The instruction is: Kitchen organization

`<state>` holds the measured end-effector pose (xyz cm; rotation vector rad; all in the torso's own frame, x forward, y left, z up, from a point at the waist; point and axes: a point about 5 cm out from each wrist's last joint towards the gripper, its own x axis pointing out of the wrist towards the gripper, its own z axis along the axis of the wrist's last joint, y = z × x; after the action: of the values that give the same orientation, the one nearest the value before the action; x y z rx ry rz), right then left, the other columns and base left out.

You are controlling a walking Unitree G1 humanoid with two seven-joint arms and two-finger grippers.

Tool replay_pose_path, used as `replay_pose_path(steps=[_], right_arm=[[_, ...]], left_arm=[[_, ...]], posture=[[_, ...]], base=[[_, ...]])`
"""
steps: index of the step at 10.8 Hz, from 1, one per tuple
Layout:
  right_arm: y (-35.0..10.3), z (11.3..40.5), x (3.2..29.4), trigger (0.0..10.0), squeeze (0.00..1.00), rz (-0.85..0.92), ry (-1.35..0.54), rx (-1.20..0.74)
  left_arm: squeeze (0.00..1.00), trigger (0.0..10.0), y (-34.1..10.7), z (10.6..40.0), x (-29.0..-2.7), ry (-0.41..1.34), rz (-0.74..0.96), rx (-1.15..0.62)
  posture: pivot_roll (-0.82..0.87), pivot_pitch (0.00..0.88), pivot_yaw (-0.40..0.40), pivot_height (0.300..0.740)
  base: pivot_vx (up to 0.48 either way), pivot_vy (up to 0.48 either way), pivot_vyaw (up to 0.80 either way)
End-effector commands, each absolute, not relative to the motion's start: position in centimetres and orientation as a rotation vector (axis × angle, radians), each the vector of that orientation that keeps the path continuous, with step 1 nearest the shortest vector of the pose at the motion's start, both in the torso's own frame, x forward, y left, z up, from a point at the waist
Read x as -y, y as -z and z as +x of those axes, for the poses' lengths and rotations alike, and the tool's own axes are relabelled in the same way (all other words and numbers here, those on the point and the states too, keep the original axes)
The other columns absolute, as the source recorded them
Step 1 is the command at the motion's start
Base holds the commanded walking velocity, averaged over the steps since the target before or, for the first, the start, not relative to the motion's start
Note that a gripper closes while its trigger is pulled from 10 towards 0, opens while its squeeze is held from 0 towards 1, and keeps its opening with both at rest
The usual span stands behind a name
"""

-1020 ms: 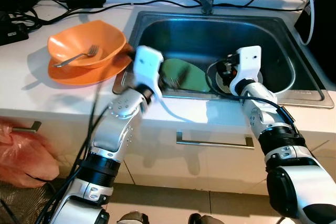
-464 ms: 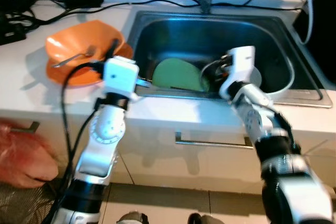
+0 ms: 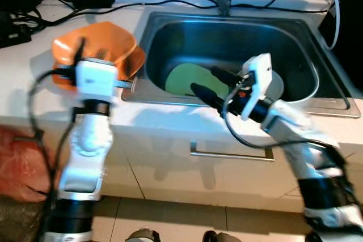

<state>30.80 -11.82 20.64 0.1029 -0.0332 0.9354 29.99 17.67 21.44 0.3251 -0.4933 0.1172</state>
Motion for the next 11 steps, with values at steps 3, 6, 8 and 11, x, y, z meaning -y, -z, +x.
replay_pose_path(steps=[3,6,8,11], right_arm=[[-20.4,29.9,11.5,10.0,1.0,0.095,-0.991,-0.014],[-19.9,30.6,12.2,10.0,1.0,0.087,-0.891,-0.027],[-19.2,30.3,12.2,10.0,1.0,0.094,-0.909,-0.071],[-18.6,29.8,12.8,10.0,0.0,0.04,-0.947,-0.121]], left_arm=[[1.0,10.0,-21.0,31.2,-20.1,-0.243,0.278,0.418],[1.0,10.0,-21.5,31.6,-22.0,-0.33,0.279,0.413],[1.0,10.0,-20.6,31.5,-24.2,-0.42,0.252,0.361],[1.0,10.0,-19.5,33.0,-24.2,-0.378,0.189,0.279]], posture=[[0.04,0.086,0.0,0.74],[0.03,0.087,0.005,0.74],[0.04,0.09,0.004,0.74],[0.03,0.089,0.005,0.74]], base=[[0.0,0.0,0.0],[0.0,0.0,0.0],[0.0,0.0,0.0],[0.0,0.0,0.0]])
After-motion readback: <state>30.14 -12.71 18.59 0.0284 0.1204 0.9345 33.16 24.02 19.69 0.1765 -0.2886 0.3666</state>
